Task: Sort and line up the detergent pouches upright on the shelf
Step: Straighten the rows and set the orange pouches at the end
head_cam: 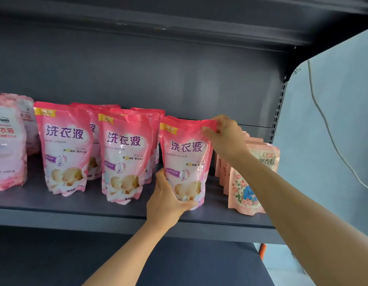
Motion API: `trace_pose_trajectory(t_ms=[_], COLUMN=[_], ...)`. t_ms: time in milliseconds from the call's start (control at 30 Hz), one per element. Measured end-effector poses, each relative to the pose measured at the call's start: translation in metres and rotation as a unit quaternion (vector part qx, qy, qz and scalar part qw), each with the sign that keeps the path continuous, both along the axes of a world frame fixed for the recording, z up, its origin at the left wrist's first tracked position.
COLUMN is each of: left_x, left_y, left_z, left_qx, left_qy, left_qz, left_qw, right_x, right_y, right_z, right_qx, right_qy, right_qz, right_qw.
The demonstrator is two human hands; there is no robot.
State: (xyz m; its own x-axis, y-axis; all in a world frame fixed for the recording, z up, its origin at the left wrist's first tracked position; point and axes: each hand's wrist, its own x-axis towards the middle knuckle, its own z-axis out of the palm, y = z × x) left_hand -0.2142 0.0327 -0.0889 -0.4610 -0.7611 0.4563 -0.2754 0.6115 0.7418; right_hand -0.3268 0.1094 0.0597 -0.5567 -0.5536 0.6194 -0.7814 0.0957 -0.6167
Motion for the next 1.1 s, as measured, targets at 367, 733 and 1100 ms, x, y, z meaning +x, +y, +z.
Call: trace_pose_trajectory(t_ms=[367,733,1100], left_x=[0.001,0.000,0.001], left_y=[0.001,-0.001,0.000], left_z=[-0.002,-0.003,-0.004], left_qx=[0.015,0.027,0.012], left_qy=[0.003,-0.023,-0.033], left_qz=[-0.002,0.010,0.016], left_qw=[1.000,0.999,0.999], right_x=[-0.014,-0.049,-0.045], right_y=[0.106,0.099,0.101], right_z=[-0.068,-0.144,-0.140], right_qx=[-0.191,0.026,0.128], right_qy=[-0.022,-0.202,-0.145], right_qz=[-0.112,-0.112,-0.136], right_qw=[0.975,0.973,0.972])
